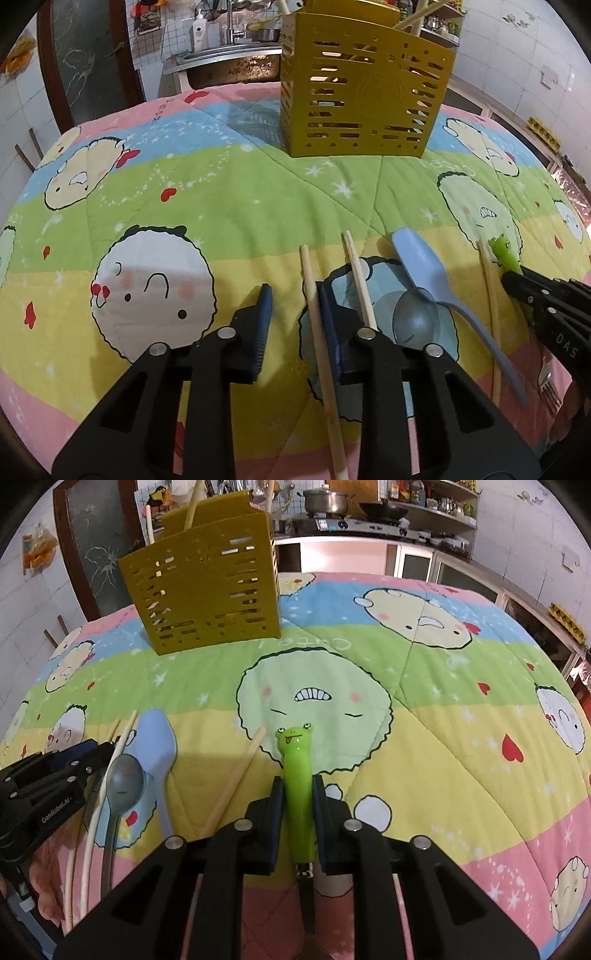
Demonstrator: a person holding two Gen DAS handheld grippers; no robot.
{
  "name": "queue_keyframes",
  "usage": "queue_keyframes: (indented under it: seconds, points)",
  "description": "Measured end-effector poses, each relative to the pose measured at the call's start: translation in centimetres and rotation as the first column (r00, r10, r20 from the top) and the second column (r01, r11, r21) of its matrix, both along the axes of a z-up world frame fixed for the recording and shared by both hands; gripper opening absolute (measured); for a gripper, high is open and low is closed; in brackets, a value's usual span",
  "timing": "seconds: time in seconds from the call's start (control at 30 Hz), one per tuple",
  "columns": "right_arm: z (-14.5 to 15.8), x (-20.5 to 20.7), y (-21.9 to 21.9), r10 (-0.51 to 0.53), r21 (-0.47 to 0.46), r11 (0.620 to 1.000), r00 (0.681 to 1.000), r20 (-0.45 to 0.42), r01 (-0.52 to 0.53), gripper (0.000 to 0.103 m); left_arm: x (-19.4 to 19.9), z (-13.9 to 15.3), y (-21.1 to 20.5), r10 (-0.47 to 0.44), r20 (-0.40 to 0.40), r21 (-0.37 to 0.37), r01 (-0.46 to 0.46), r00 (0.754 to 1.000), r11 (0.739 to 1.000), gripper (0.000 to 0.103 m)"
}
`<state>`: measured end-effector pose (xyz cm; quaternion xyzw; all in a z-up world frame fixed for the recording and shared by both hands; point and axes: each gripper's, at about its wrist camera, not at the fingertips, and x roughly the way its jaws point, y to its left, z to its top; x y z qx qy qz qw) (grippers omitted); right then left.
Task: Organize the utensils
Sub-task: 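Close the right gripper on the green frog fork while the left gripper grasps a chopstick, then lift the frog fork and chopstick and carry both above the yellow caddy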
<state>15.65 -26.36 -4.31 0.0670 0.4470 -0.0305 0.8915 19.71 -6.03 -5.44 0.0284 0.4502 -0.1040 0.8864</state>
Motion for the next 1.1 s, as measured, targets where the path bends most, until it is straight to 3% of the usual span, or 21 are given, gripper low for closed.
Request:
queue_keyframes:
  seconds: [0.2,0.43,0.7,1.1]
  points:
    - [-0.2,1.1,-0.2,-0.004,0.024,1.0,0.999,-0.043,0.005,0.016,0.2,0.0,-0.2,0.001,-0.011,0.007,-0.001,1.0,1.0,0.014]
    - [-0.3,0.6,-0.5,-0.029,0.049,0.998,1.0,-0.001,0.029,0.016,0.3,0.1,-0.1,0.009,-0.02,-0.014,-0.009,1.0,1.0,0.007]
    - [1.4,-0.7,-0.7,-0.051,0.042,0.998,0.994,0.094,0.048,0.016,-0.3,1.0,0.2,0.019,0.0,-0.054,-0.019,1.0,0.998,0.005]
    - [5.4,-3.6,-0.2,-0.054,0.039,0.998,0.963,0.266,0.045,0.016,-3.0,6.0,0.6,0.021,0.144,-0.119,-0.004,0.989,0.993,0.005]
